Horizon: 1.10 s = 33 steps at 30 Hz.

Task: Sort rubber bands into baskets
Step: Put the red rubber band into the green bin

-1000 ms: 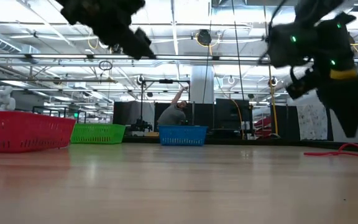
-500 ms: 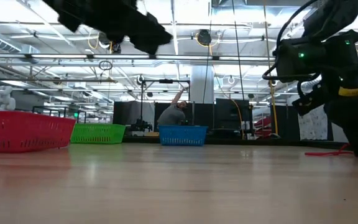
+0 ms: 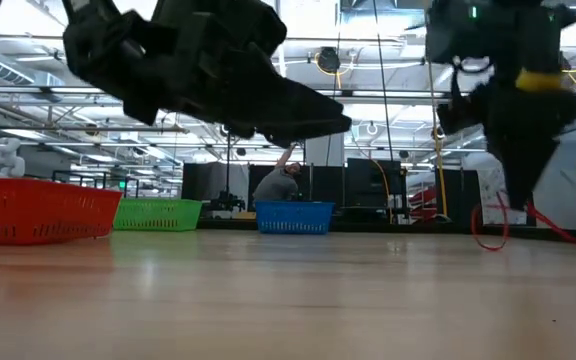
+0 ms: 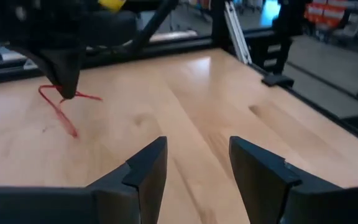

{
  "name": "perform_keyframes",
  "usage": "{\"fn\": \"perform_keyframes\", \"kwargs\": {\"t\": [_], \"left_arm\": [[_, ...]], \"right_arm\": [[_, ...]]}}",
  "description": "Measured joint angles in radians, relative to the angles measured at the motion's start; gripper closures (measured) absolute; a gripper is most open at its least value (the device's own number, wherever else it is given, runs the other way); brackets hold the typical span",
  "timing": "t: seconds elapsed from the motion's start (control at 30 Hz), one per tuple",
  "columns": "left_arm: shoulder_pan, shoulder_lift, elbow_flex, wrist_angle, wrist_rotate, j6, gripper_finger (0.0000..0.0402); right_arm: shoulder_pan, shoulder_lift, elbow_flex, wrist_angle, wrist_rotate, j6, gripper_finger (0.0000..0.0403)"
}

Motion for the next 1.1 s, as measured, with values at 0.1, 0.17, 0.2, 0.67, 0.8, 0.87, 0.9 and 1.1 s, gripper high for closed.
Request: {"fn": "perform_keyframes", "kwargs": {"t": [0.1,0.17,0.2,0.67,0.8,0.87,0.9,1.1], "left_arm": [[-0.001,0.066,0.0,0.135,-0.022,-0.028,0.0221],[0.0,0.105,0.002,0.219,-0.073,-0.028,0.0221],[0.0,0.123,0.01,0.253,-0.107,-0.025,0.0221],[-0.016,0.184,0.17,0.187,-0.163,0.178,0.0151],[-0.016,0.184,0.25,0.059,-0.165,0.179,0.0096],[-0.017,0.184,0.285,-0.012,-0.168,0.179,0.0073],[-0.017,0.184,0.302,-0.042,-0.173,0.179,0.0063],[-0.006,0.194,0.36,-0.101,-0.186,0.18,0.0037]], "right_arm": [[0.037,0.0,0.056,0.035,0.003,0.001,0.0402],[0.057,0.0,0.084,0.083,0.003,0.001,0.0402],[0.067,0.0,0.097,0.104,0.004,0.001,0.0402],[0.171,0.0,0.152,0.27,0.002,0.032,0.0403],[0.182,0.0,0.152,0.279,0.002,0.041,0.0403],[0.182,0.0,0.152,0.28,-0.002,0.052,0.0403],[0.182,0.0,0.152,0.282,-0.003,0.054,0.0403],[0.182,0.0,0.152,0.323,-0.011,0.04,0.0402]]}}
